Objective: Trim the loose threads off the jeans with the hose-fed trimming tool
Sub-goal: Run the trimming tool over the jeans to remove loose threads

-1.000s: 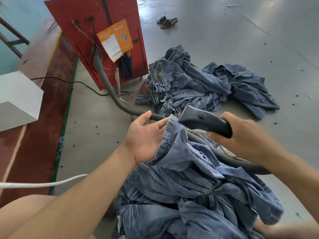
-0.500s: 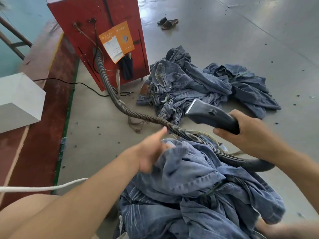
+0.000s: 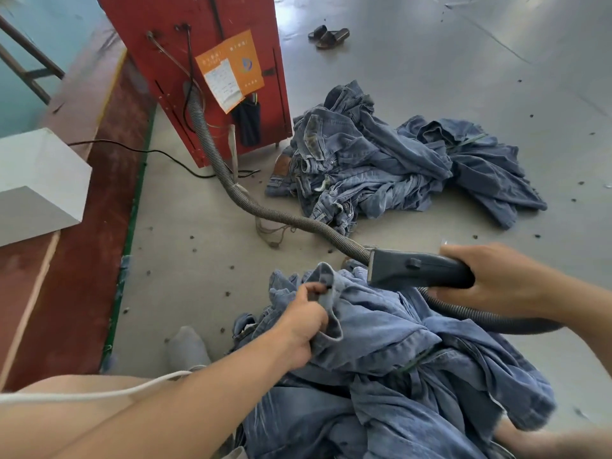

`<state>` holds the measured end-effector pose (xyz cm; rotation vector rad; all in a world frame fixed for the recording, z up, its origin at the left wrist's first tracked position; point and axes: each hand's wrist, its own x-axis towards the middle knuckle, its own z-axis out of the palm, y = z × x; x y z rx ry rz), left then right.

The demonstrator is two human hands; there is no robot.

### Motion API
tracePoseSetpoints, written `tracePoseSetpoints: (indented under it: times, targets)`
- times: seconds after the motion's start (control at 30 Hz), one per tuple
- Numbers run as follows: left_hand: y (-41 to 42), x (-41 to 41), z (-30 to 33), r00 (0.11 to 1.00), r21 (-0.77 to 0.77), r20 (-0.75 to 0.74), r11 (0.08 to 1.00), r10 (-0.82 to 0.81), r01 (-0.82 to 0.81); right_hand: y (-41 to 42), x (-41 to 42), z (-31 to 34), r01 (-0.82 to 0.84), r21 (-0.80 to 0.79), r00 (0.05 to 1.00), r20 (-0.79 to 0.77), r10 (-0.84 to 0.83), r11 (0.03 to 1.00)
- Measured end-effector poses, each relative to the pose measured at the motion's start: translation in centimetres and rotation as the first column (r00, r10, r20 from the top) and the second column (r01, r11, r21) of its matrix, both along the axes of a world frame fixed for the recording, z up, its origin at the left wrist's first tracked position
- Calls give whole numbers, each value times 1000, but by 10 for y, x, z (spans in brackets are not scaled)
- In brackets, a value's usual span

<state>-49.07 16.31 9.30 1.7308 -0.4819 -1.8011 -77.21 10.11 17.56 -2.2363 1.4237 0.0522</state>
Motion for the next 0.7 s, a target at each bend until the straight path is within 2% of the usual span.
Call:
tracePoseSetpoints:
  times: [0.07,0.1,0.13,0.2,0.27,0.37,0.47,0.6,0.7]
  targets:
    - [-6,8,7,950,-19,-301,995,88,-98,-3,-2,1,-13,22,1000,-26,14,1000]
    - [-7,12,15,903,-25,-426,997,59,-77,-4,-3,1,-9,23,1000,-27,10,1000]
    - [-8,15,21,883,-57,-468,998,-38,13,-5,-3,0,1,16,1000,-26,-1,1000]
    - [-10,17,23,907,-133,-325,962,-268,236,-7,-2,-1,17,-3,1000,-16,-17,1000]
    - [-14,15,23,942,-198,-139,941,-304,274,-7,-1,0,25,-12,1000,-2,-25,1000]
    - [-19,19,31,947,-229,-175,946,-270,228,-5,1,2,23,-11,1000,1,-23,1000]
    - [-20,23,34,916,-290,-182,910,-357,297,-1,9,3,9,0,1000,-10,-9,1000]
    - [-15,19,32,880,-362,-18,824,-474,436,7,26,8,-30,-33,992,119,33,999]
    - [-14,16,36,848,-429,95,748,-521,507,5,28,17,6,-95,974,227,15,995]
